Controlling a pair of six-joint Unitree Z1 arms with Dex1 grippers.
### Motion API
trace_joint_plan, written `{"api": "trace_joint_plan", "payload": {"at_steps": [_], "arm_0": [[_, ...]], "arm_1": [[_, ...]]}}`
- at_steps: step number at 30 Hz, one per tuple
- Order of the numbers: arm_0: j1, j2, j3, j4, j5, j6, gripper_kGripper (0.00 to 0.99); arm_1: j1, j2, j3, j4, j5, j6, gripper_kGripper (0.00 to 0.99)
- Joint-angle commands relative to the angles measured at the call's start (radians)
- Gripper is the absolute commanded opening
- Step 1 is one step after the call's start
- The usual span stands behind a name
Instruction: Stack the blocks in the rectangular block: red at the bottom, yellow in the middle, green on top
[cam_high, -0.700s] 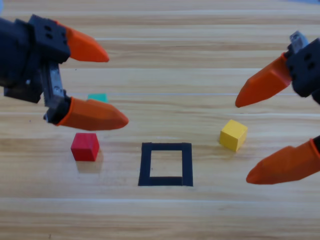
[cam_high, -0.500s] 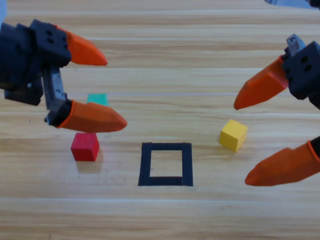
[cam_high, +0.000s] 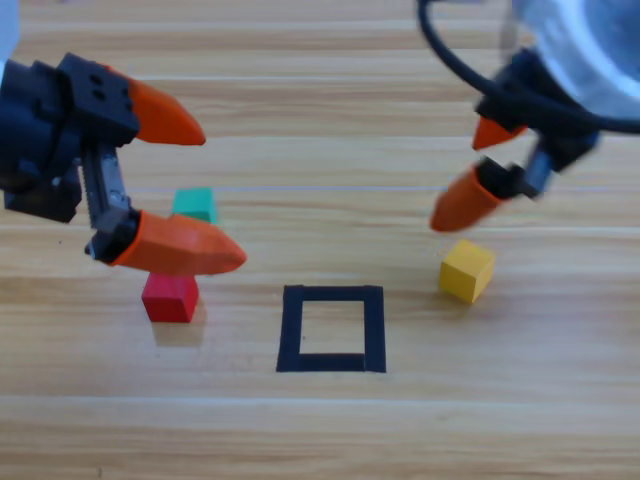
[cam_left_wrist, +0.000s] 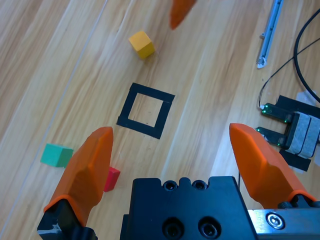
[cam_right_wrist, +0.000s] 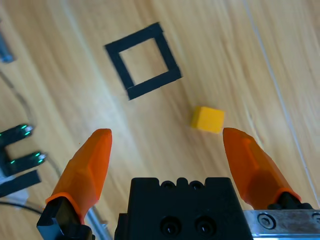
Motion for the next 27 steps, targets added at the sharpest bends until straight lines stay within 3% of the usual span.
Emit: {"api": "trace_joint_plan", "payload": {"at_steps": [1,3,5,7,9,13,18,22,27], "arm_0": [[-0.023,0.011,-0.018,0.02,0.085,-0.12,0.99],[-0.023,0.01,-0.037,0.029,0.189,-0.193,0.99],[-0.022,0.011,-0.044,0.019,0.281,-0.31,0.989],[-0.018,0.018,-0.047,0.016,0.436,-0.402,0.979],[0.017,0.021,-0.044,0.016,0.522,-0.492,0.971],[0.124,0.044,-0.045,0.049,0.521,-0.609,0.971],[0.167,0.257,-0.16,0.22,0.508,-0.692,0.976],[0.256,0.538,-0.366,0.444,0.349,-0.695,0.986],[0.304,0.608,-0.384,0.465,0.271,-0.749,0.99]], "arm_1": [[-0.126,0.264,-0.109,0.067,-0.044,-0.004,0.986],[-0.126,0.3,-0.124,0.067,-0.104,0.01,0.988],[-0.126,0.319,-0.133,0.068,-0.125,0.017,0.988],[-0.126,0.327,-0.133,0.068,-0.139,0.036,0.988],[-0.126,0.338,-0.133,0.068,-0.148,0.048,0.988],[-0.126,0.378,-0.138,0.068,-0.168,0.063,0.99],[-0.126,0.447,-0.166,0.074,-0.171,0.07,0.988],[-0.126,0.493,-0.184,0.078,-0.17,0.06,0.977],[-0.126,0.545,-0.212,0.102,-0.165,0.057,0.946]]}}
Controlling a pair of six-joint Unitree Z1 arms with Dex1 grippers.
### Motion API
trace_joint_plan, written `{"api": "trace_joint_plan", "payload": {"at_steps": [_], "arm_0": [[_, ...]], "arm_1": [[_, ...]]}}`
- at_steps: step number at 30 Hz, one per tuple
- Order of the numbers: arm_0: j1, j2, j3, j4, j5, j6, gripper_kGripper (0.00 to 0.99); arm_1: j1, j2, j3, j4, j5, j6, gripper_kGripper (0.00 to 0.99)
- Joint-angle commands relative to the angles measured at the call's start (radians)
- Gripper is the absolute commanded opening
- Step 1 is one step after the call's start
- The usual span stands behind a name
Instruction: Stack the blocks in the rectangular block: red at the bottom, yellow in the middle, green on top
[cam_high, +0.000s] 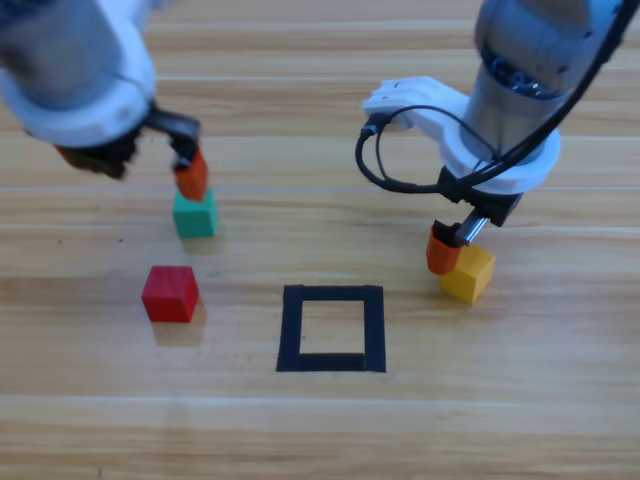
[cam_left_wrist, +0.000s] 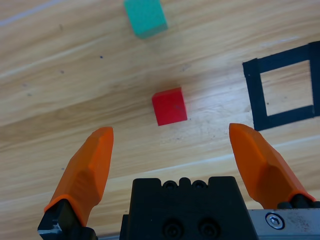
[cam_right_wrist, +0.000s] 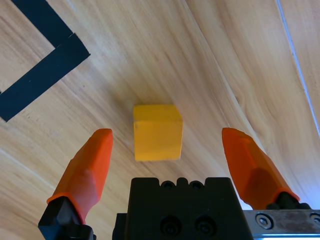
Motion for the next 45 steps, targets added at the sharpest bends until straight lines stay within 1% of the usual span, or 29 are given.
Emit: {"api": "trace_joint_plan", "payload": {"at_steps": [1,4,7,11,13,14,15,16,17,19,20,24,28,32,34,40,45], "arm_0": [[0.097,0.123,0.008,0.002,-0.068,-0.064,0.99],[0.14,0.123,0.031,-0.018,-0.102,-0.082,0.99],[0.177,0.126,0.068,-0.058,-0.128,-0.101,0.99],[0.183,0.146,0.109,-0.099,-0.139,-0.137,0.989],[0.183,0.164,0.134,-0.121,-0.143,-0.151,0.989],[0.183,0.172,0.168,-0.15,-0.151,-0.157,0.989],[0.183,0.173,0.191,-0.173,-0.157,-0.159,0.989],[0.183,0.175,0.211,-0.195,-0.166,-0.159,0.989],[0.181,0.179,0.235,-0.219,-0.179,-0.16,0.988],[0.181,0.187,0.257,-0.239,-0.18,-0.174,0.986],[0.181,0.19,0.264,-0.244,-0.18,-0.179,0.986],[0.174,0.189,0.292,-0.27,-0.191,-0.186,0.986],[0.163,0.187,0.295,-0.276,-0.194,-0.188,0.98],[0.157,0.164,0.295,-0.276,-0.205,-0.19,0.98],[0.152,0.17,0.294,-0.276,-0.206,-0.19,0.98],[0.119,0.201,0.313,-0.316,-0.205,-0.19,0.971],[0.103,0.227,0.332,-0.354,-0.202,-0.18,0.945]], "arm_1": [[-0.022,0.115,-0.033,0.043,0.001,0.0,0.936],[-0.022,0.137,-0.038,0.045,0.002,0.0,0.92],[-0.022,0.164,-0.061,0.072,0.002,-0.002,0.867],[-0.022,0.194,-0.086,0.108,0.012,-0.002,0.79],[-0.022,0.203,-0.095,0.124,0.012,-0.002,0.658],[-0.022,0.207,-0.095,0.128,0.012,-0.002,0.558],[-0.022,0.212,-0.099,0.131,0.013,-0.002,0.495],[-0.022,0.217,-0.102,0.138,0.016,-0.002,0.408],[-0.025,0.223,-0.113,0.151,0.021,-0.002,0.302],[-0.035,0.221,-0.119,0.164,0.027,0.0,0.032],[-0.04,0.214,-0.119,0.172,0.027,0.003,0.0],[-0.049,0.108,-0.079,0.18,0.053,0.024,0.0],[-0.051,0.0,-0.056,0.18,0.059,0.047,0.0],[-0.051,0.003,-0.063,0.18,0.059,0.064,0.0],[-0.052,0.013,-0.058,0.178,0.074,0.07,0.0],[-0.051,0.03,-0.05,0.17,0.079,0.076,0.0],[-0.052,0.016,-0.006,0.138,0.082,0.087,0.0]]}}
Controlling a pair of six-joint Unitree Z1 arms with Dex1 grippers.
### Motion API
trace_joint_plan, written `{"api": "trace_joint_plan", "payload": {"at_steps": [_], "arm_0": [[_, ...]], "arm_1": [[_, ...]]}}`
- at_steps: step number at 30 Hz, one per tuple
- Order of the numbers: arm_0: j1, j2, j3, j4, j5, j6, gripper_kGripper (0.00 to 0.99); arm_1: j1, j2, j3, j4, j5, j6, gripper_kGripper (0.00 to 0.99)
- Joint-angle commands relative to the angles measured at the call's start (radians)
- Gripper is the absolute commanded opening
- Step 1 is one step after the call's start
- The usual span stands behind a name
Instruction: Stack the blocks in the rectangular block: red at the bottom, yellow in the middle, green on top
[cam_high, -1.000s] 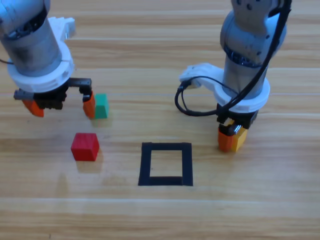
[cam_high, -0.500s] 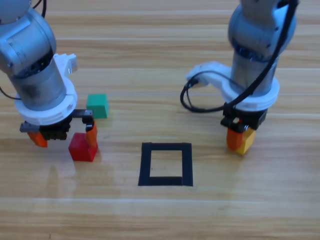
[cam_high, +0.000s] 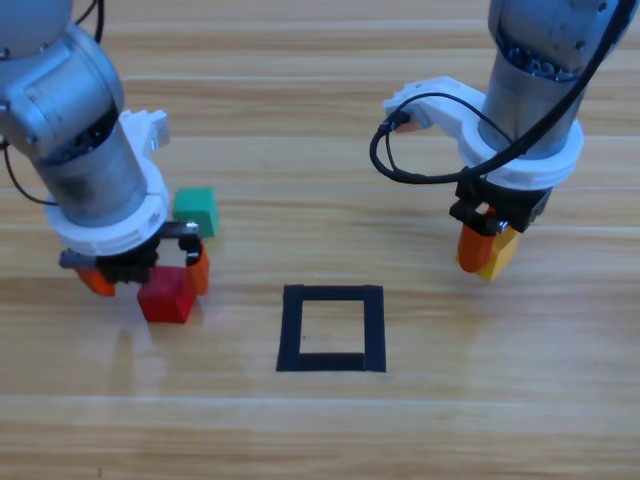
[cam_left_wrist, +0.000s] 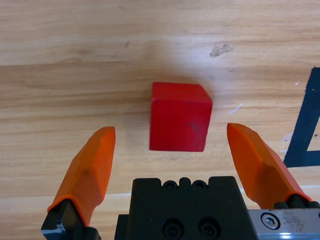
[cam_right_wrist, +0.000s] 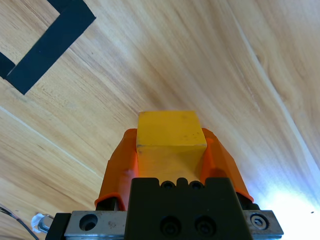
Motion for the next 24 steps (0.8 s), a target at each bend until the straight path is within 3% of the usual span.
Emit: {"api": "trace_joint_plan", "payload": {"at_steps": [1,9,17,21,24], "arm_0": [[-0.04,0.073,0.041,-0.047,-0.002,-0.001,0.943],[-0.04,0.099,0.055,-0.081,0.009,0.038,0.841],[-0.031,0.078,0.074,-0.096,0.029,0.085,0.397],[-0.028,0.043,0.082,-0.095,0.038,0.088,0.112],[-0.031,0.015,0.071,-0.093,0.044,0.052,0.075]], "arm_1": [[-0.029,0.002,0.067,-0.037,0.026,0.008,0.0],[-0.029,-0.016,0.102,-0.051,0.089,0.129,0.0],[-0.041,-0.03,0.116,-0.052,0.094,0.351,0.0],[-0.041,-0.059,0.145,-0.07,0.085,0.44,0.0],[-0.036,-0.101,0.174,-0.083,0.003,0.543,0.0]]}}
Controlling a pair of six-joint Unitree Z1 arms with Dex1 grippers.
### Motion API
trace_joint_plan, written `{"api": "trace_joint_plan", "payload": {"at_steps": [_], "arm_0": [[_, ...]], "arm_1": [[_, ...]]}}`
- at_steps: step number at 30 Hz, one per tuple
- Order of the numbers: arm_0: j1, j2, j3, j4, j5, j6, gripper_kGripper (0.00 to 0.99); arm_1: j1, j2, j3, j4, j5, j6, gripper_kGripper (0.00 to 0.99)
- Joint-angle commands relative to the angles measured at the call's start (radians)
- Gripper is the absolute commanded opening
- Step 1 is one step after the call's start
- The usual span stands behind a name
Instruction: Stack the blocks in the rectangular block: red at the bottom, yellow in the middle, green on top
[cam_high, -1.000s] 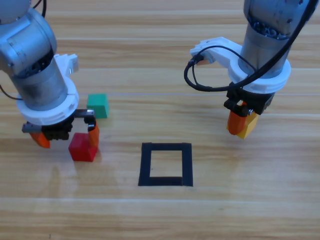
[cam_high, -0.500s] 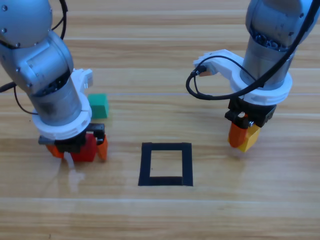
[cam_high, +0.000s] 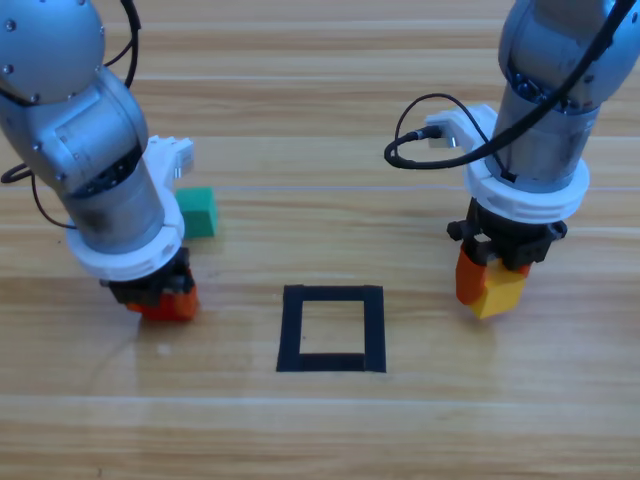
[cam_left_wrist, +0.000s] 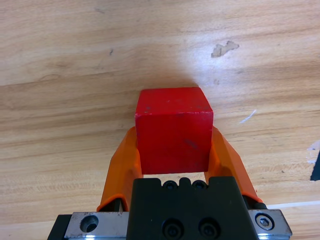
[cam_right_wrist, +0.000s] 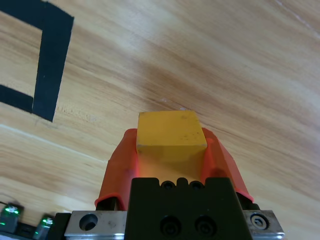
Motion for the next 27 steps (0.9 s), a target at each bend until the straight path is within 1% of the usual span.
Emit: {"api": "trace_joint_plan", "payload": {"at_steps": [1,4,7,10,12,15,19,27], "arm_0": [[-0.023,-0.04,0.011,0.005,0.023,-0.049,0.075],[-0.102,-0.025,-0.066,0.077,0.029,-0.145,0.075],[-0.204,0.024,-0.2,0.183,0.046,-0.257,0.071],[-0.287,0.101,-0.333,0.275,0.057,-0.345,0.034],[-0.33,0.146,-0.384,0.288,0.049,-0.389,0.009],[-0.358,0.184,-0.425,0.295,0.033,-0.414,0.009],[-0.369,0.213,-0.446,0.296,0.006,-0.443,0.009],[-0.367,0.253,-0.477,0.296,-0.003,-0.44,0.011]], "arm_1": [[-0.028,-0.106,0.077,-0.04,-0.086,0.126,0.0],[-0.026,-0.145,0.123,-0.076,-0.094,0.186,0.0],[-0.025,-0.167,0.143,-0.091,-0.095,0.218,0.0],[-0.025,-0.165,0.148,-0.097,-0.094,0.223,0.0],[-0.025,-0.172,0.155,-0.106,-0.092,0.226,0.0],[-0.025,-0.178,0.172,-0.123,-0.092,0.231,0.0],[-0.025,-0.175,0.183,-0.134,-0.086,0.231,0.0],[-0.025,-0.176,0.203,-0.155,-0.083,0.231,0.0]]}}
